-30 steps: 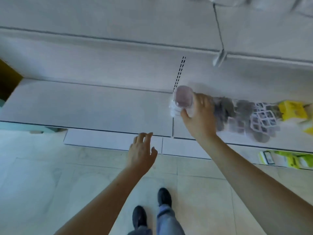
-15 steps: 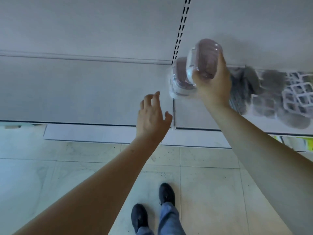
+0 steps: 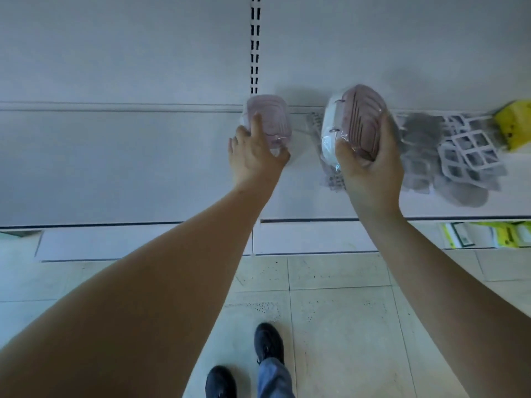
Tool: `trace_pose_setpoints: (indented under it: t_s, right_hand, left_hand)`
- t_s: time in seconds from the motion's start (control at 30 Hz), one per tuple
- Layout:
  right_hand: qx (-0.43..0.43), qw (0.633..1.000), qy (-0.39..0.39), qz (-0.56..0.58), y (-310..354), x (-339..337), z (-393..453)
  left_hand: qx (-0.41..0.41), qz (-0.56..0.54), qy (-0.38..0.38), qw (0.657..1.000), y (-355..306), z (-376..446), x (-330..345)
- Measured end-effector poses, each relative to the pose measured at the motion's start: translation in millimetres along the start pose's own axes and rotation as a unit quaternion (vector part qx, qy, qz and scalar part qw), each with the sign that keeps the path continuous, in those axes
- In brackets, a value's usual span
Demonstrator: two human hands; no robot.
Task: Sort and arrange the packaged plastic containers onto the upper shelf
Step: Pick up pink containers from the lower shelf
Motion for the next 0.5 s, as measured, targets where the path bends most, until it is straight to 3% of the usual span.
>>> trace_pose_setpoints:
  t_s: [0.23,0.5]
  right_hand:
    - [-0.012,0.999,0.030,-0.008,45.1,-26.4,-33.2]
    - [-0.040,0.989,0.079,-0.119,158.1,-114.2,-134.5]
  left_hand:
    - [0.031,-0.115,-0.003,0.993,10.1,-56.5,-46.4]
    - [0.142,-0.194,0.004,0.971,-34.3,-228.4,-150.7]
Point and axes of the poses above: each hand's wrist, its own z-axis towards the middle knuckle, its own x-axis out of the palm, y = z × x, the point moved 2 cm from there along z, towards the middle knuckle, and after that the axes turned 13 degrees about y, right-handed, at the moved point
